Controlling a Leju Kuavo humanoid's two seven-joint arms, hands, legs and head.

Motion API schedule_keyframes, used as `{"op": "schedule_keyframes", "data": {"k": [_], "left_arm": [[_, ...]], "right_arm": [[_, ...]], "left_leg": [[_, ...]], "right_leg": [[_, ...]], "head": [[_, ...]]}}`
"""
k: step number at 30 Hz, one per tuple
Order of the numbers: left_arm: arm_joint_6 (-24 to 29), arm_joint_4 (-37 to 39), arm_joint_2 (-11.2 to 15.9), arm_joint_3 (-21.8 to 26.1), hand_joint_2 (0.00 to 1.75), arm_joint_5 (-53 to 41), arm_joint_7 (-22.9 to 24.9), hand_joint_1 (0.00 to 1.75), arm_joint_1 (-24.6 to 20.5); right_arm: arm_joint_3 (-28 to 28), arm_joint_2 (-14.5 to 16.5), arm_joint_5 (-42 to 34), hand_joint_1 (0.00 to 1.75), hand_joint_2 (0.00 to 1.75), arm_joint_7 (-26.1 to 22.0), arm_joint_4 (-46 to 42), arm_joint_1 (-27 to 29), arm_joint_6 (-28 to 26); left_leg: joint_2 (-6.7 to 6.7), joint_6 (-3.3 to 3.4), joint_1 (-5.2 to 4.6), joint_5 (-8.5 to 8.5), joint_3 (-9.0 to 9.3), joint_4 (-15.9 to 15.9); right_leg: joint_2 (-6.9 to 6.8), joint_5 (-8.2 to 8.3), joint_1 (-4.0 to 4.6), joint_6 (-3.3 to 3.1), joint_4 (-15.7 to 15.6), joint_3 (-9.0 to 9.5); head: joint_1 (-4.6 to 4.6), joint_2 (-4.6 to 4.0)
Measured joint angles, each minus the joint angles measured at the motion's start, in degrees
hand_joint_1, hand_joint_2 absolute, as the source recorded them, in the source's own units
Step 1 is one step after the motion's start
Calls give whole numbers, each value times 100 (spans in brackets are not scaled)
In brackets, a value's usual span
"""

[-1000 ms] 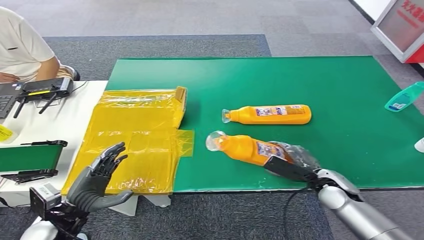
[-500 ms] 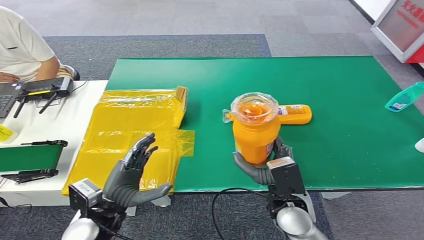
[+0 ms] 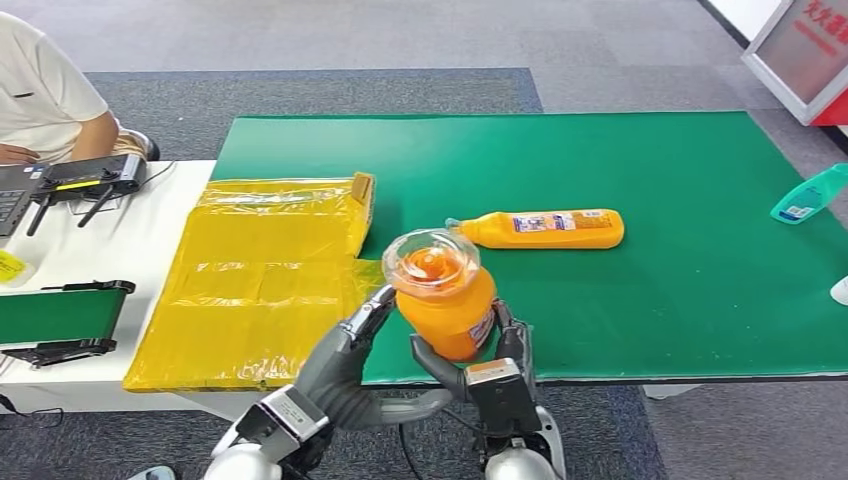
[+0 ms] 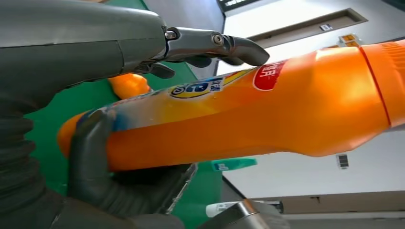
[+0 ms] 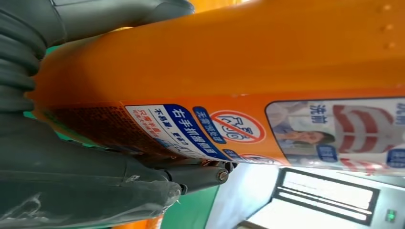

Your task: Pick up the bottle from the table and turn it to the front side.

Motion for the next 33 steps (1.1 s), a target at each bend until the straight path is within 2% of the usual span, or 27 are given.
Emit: {"op": "schedule_keyframes", "data": {"k": [8, 16, 22, 26, 29, 33], "left_arm": [[171, 15, 46, -181, 175, 190, 139, 0, -73], [201, 79, 46, -191, 175, 244, 157, 0, -81], [25, 151, 22, -192, 175, 517, 149, 0, -131], [-38, 208, 20, -210, 175, 602, 125, 175, -149], [-58, 260, 26, -218, 175, 623, 121, 175, -151], [-62, 326, 40, -220, 175, 623, 116, 175, -153]], "right_arm": [[409, -218, 407, 169, 175, -81, 4, -29, -361], [730, -441, 483, 164, 175, -91, 19, -69, -362], [896, -527, 442, 163, 175, -90, 67, -138, -200], [948, -545, 423, 165, 175, -90, 167, -169, -180], [958, -548, 391, 175, 175, -90, 261, -176, -170], [973, -548, 339, 171, 175, -70, 382, -189, -159]], "left_leg": [[1, -1, 0, 0, 1, 0], [1, -1, 0, 0, 0, 0], [1, 0, 0, 0, 1, 0], [1, -1, 0, 0, 1, 0], [1, -1, 0, 0, 1, 0], [1, -1, 0, 0, 0, 0]], "right_leg": [[1, 0, 1, -1, 0, -2], [1, 0, 0, 0, 0, -2], [1, 0, 0, 0, 0, -2], [1, 0, 0, 0, 0, -2], [1, 0, 0, 0, 0, -2], [1, 0, 0, 0, 0, -2]], "head": [[-1, 0], [0, 0], [1, 0], [-1, 0], [1, 0], [1, 0]]}}
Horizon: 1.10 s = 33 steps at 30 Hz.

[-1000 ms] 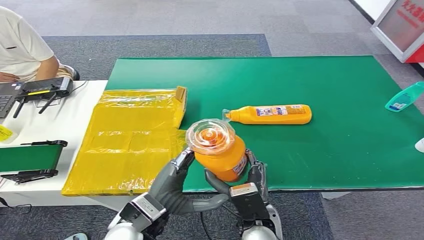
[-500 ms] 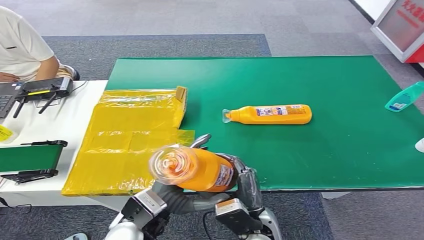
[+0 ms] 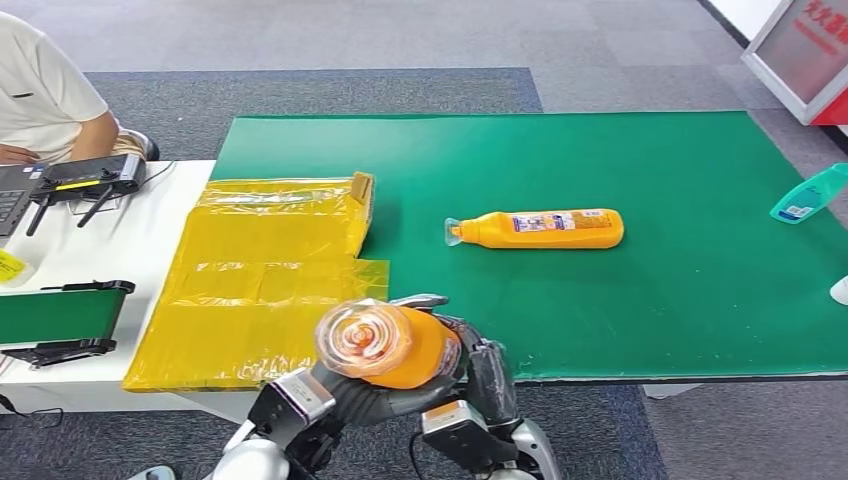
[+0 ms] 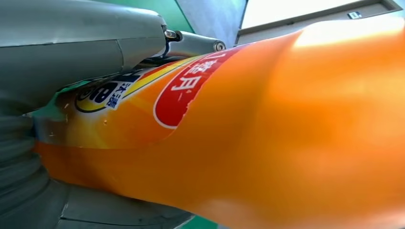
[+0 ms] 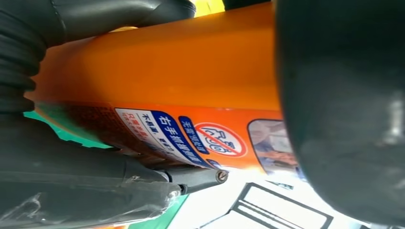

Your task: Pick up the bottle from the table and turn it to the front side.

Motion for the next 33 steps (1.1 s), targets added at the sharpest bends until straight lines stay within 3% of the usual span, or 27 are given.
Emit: {"op": "schedule_keyframes", "data": {"k": [4, 8, 16, 24, 28, 33], "left_arm": [[-1, 40, 11, -1, 175, 1, -2, 175, -10], [-1, 131, 13, -3, 175, -21, -2, 175, -29], [461, 214, 28, 61, 175, -246, -125, 175, 68], [1071, -137, 39, 355, 175, -275, -344, 175, 468], [1465, -359, 38, 592, 175, -789, -221, 175, 706], [1525, -434, 52, 940, 175, -1083, 38, 175, 834]], "right_arm": [[25, 0, -73, 161, 175, 40, 113, -19, 1], [54, 1, -168, 4, 175, 111, 264, -49, 2], [40, 2, -675, 0, 175, 438, 567, -32, 219], [-310, 2, -1204, 0, 175, 665, 667, 337, 246], [-486, 7, -1217, 0, 175, 690, 645, 496, 262], [-648, 11, -1161, 0, 175, 775, 526, 644, 358]], "left_leg": [[0, 0, 0, 0, 0, 0], [1, 0, 0, 0, 0, 0], [0, 0, 0, 0, 0, 0], [0, -6, 0, -13, 1, 0], [0, -6, 0, -14, 0, 0], [0, -6, 0, -14, 0, 0]], "right_leg": [[0, 0, 0, 0, 0, -1], [0, 0, 0, 0, 0, -1], [0, -1, 0, 0, 0, 0], [1, -9, 0, -4, 0, 2], [0, -11, 1, -4, 0, 2], [1, -11, 2, -5, 0, 2]], "head": [[-1, 0], [-1, 0], [-2, 0], [-2, 0], [-1, 0], [-1, 0]]}}
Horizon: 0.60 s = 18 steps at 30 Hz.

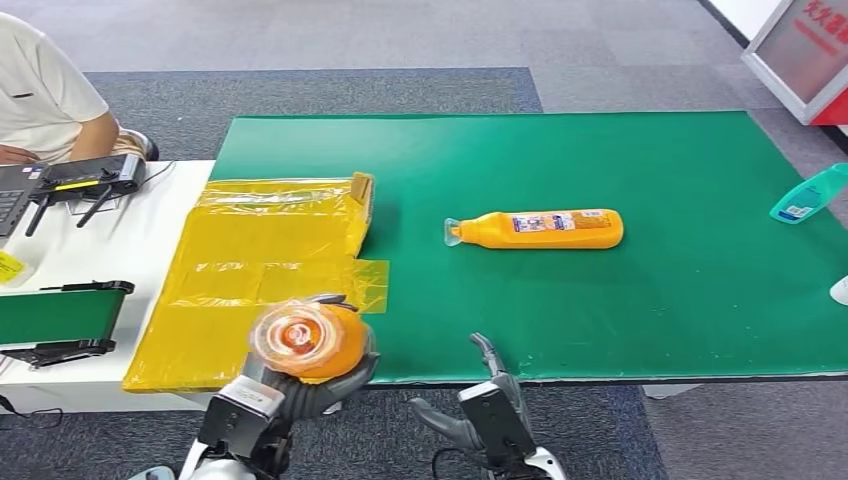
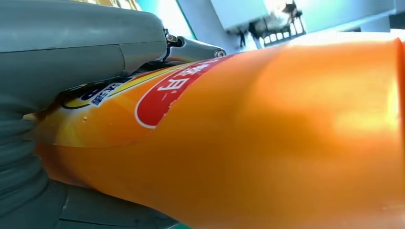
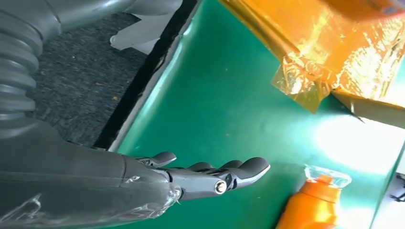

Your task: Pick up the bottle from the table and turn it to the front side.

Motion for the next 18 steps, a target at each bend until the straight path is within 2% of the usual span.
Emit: {"op": "schedule_keyframes", "data": {"k": [4, 11, 15, 18], "left_arm": [[506, 17, -2, 325, 175, -968, 323, 175, 4], [1033, 392, 16, 1000, 175, -2930, 1174, 175, -186], [1147, 854, 115, 1329, 175, -4148, 1594, 175, -473], [1045, 1266, 235, 1487, 175, -4461, 1679, 175, -725]], "right_arm": [[-99, 9, 78, 0, 175, 52, -116, 99, 56], [-279, 15, 236, 0, 175, 96, -505, 235, 314], [-329, 28, 329, 0, 175, 107, -739, 261, 512], [-349, 60, 449, 0, 175, 125, -911, 275, 609]], "left_leg": [[0, -1, 0, 1, 1, 0], [0, -1, 0, 2, 1, 0], [0, -2, 0, 4, 1, 0], [0, -2, 0, 7, 2, 0]], "right_leg": [[0, 0, 0, 0, 0, 0], [0, 1, 0, 0, 0, 0], [0, 2, 0, -1, 0, 0], [0, 3, 1, -1, 0, 0]], "head": [[-1, 0], [-1, 0], [0, 0], [-1, 0]]}}
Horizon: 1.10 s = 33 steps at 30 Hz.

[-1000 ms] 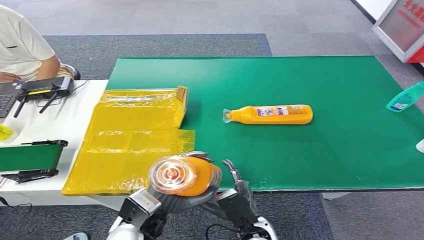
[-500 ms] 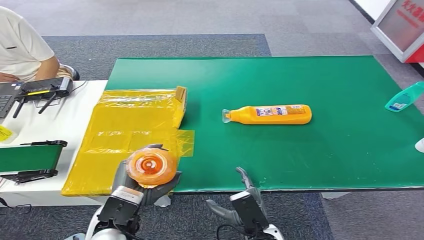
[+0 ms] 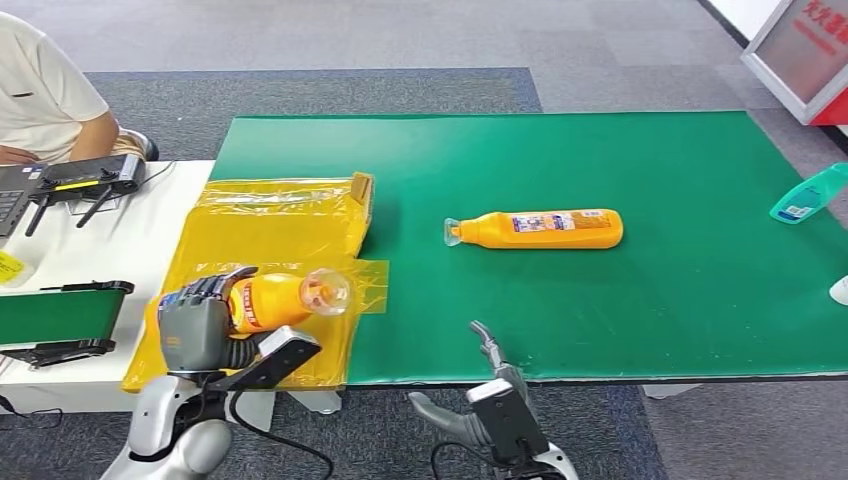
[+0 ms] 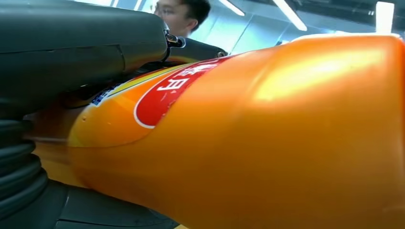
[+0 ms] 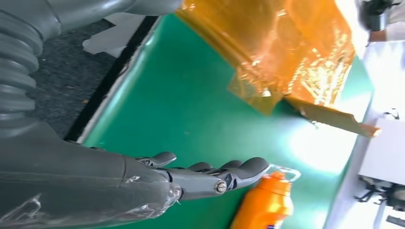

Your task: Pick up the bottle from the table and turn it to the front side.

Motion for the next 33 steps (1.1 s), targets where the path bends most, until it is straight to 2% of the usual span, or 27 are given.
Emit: {"op": "schedule_keyframes", "data": {"k": [8, 18, 21, 25, 33], "left_arm": [[-472, 1058, 245, -19, 175, -423, 10, 175, -847], [-857, 2620, 335, -674, 175, -1346, 404, 175, -2280], [-959, 2995, 266, -889, 175, -1452, 490, 175, -2541], [-1056, 3440, 44, -1116, 175, -1447, 551, 175, -2758], [-1003, 4213, -393, -1460, 175, -1378, 597, 175, -2862]], "right_arm": [[-8, 6, 255, 0, 175, -55, -350, -35, 309], [-16, 5, 451, 0, 175, -120, -692, -147, 662], [-18, 4, 485, 0, 175, -146, -704, -152, 686], [-20, 2, 569, 0, 175, -189, -778, -164, 753], [-20, -5, 700, 0, 175, -221, -940, -202, 808]], "left_leg": [[0, 3, 0, 3, -1, 1], [-1, 3, 0, 12, -1, 1], [-1, 3, -1, 12, -1, 1], [-1, 3, -2, 12, -2, 2], [-1, 4, -3, 11, -2, 1]], "right_leg": [[-1, 4, -1, 1, 0, 0], [0, 15, -1, 6, 0, 0], [0, 16, -1, 6, 0, 0], [0, 15, -4, 6, 0, -1], [0, 15, -6, 6, 0, -1]], "head": [[1, 0], [1, 0], [1, 0], [1, 0], [1, 0]]}}
